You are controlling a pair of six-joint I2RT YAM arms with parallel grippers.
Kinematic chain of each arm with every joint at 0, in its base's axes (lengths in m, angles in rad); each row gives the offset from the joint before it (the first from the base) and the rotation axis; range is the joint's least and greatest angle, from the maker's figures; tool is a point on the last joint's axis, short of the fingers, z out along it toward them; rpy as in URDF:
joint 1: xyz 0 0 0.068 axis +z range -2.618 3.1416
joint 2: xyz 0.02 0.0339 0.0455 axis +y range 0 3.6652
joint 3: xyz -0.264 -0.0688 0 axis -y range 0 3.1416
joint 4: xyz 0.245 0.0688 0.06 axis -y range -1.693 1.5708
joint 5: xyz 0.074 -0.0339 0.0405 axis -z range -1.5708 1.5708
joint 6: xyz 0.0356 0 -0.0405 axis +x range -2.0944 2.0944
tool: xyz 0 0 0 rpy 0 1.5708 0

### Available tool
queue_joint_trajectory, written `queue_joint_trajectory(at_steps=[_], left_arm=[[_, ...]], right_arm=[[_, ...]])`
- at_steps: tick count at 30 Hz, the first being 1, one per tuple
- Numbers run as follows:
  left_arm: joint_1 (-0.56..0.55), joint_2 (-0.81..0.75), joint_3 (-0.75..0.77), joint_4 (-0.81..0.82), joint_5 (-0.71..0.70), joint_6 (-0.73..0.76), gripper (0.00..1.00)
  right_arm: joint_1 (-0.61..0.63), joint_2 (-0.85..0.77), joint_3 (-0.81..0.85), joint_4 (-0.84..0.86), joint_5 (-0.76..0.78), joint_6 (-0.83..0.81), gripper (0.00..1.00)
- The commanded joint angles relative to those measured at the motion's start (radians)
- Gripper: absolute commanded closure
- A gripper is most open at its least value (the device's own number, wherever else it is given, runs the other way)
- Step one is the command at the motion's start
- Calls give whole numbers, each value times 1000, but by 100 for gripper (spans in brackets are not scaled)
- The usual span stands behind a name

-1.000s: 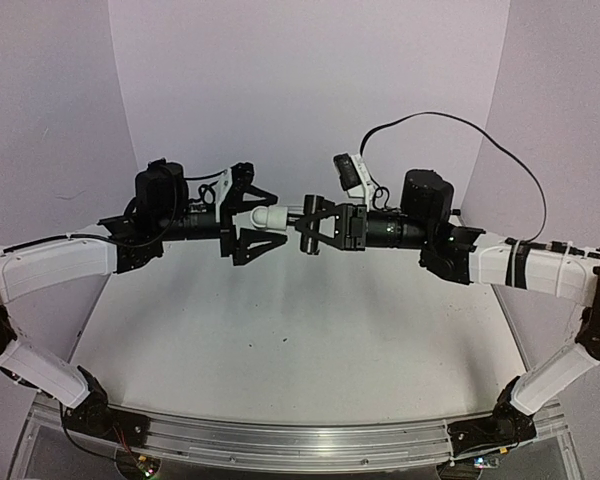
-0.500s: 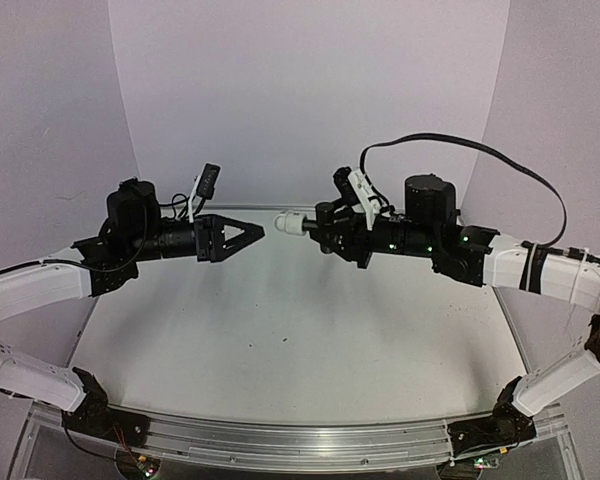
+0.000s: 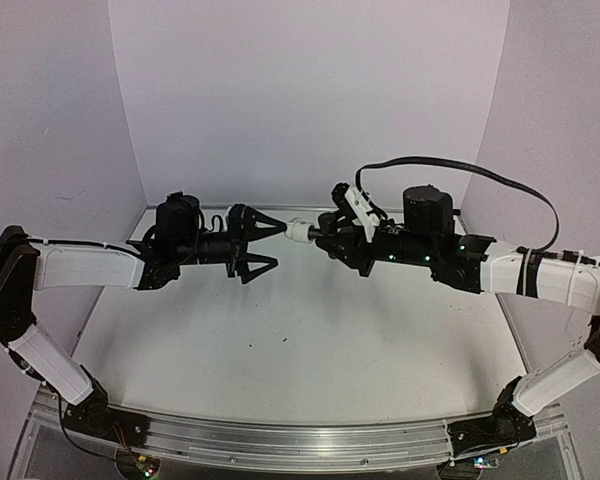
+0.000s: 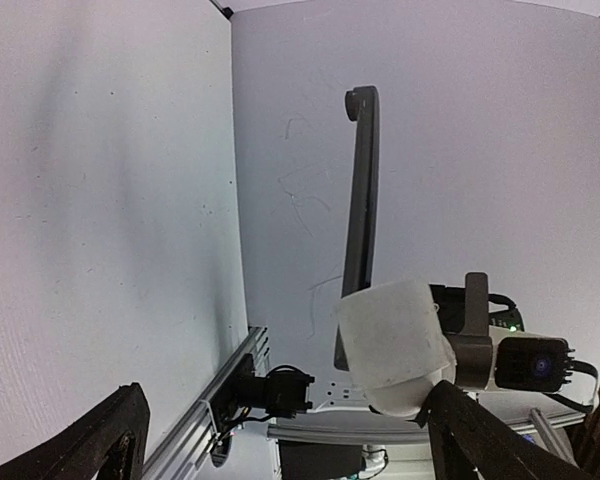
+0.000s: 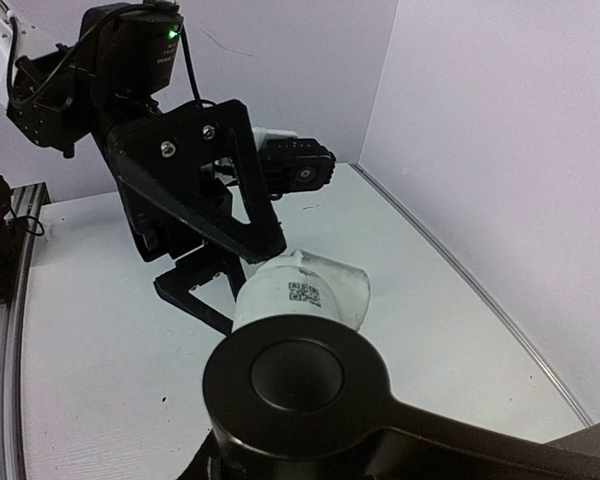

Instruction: Install the water faucets

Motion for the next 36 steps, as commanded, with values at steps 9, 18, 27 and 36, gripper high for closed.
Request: queue_joint_trajectory(at_steps=[9, 18, 27, 36], left_arm=[[-58, 89, 113, 271, 47, -145, 9], [-63, 103, 118, 301, 23, -50, 57], [-63, 71, 170, 312, 14, 410, 81], [-66, -38, 185, 335, 374, 1177, 98]], right_arm=[[21, -9, -5, 199, -42, 5, 100], [23, -2, -8, 211, -50, 120, 100], [15, 37, 72, 220, -195, 714, 100], [-8, 85, 153, 349, -442, 1192, 100]])
